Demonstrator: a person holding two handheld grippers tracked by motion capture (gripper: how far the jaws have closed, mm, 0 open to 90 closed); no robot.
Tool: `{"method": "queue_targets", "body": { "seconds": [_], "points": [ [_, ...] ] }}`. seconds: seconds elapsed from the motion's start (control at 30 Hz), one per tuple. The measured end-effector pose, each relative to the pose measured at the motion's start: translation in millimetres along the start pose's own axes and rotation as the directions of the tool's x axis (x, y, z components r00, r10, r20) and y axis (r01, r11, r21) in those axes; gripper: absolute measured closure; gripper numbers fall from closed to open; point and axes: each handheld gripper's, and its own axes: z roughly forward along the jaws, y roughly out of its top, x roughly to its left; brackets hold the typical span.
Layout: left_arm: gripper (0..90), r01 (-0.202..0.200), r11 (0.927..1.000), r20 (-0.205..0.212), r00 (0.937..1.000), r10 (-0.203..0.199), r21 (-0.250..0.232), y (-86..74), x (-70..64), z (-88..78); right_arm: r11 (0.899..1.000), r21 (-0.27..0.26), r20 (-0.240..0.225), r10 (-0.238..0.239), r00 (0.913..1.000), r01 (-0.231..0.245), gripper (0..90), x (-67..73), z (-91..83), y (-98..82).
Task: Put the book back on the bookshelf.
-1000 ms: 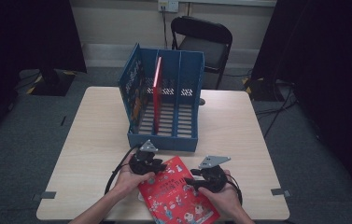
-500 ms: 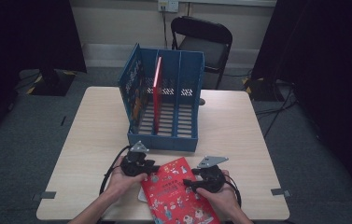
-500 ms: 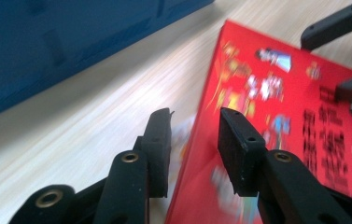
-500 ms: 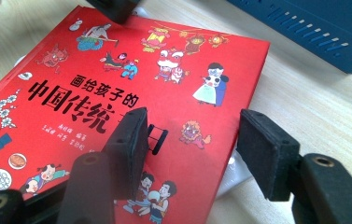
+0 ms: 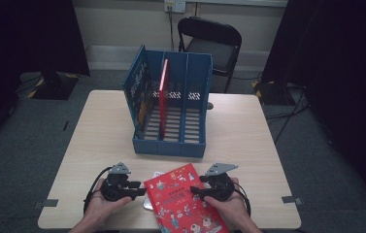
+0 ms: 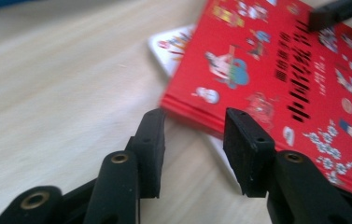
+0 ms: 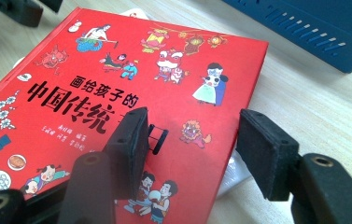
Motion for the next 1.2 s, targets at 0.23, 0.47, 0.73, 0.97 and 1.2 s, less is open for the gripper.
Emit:
{"method": "queue_targets", "body": {
  "seconds": [0.23,0.47,0.73,0.97,1.2],
  "points": [
    [57.2,-0.004,0.9998,0.007,1.0,0.004,-0.021,2.8,-0.6,5.9,1.0,0.005,0.012,-0.02,0.9997,0.02,44.1,1.9,-0.5,0.7],
    [57.4,-0.026,0.9984,-0.036,0.9991,0.024,-0.051,15.8,-0.9,13.8,1.0,0.001,0.028,-0.017,0.9995,0.017,43.3,1.1,-2.0,-0.3],
    [54.2,-0.037,0.9974,-0.057,0.9978,0.034,-0.061,30.3,2.7,26.3,1.0,-0.007,0.05,0.008,0.9987,-0.007,40.6,-2.8,-3.8,-2.5],
    [50.7,-0.031,0.9962,-0.065,0.9975,0.026,-0.081,47.7,3.6,43.3,1.0,-0.013,0.082,0.022,0.9964,-0.021,36.6,-6.9,-8.6,-6.4],
    [48.9,-0.038,0.9964,-0.058,0.9977,0.034,-0.075,50.6,4.8,52.4,0.999,-0.019,0.096,0.043,0.9945,-0.041,32.1,-11.0,-11.9,-10.2]
  ]
}}
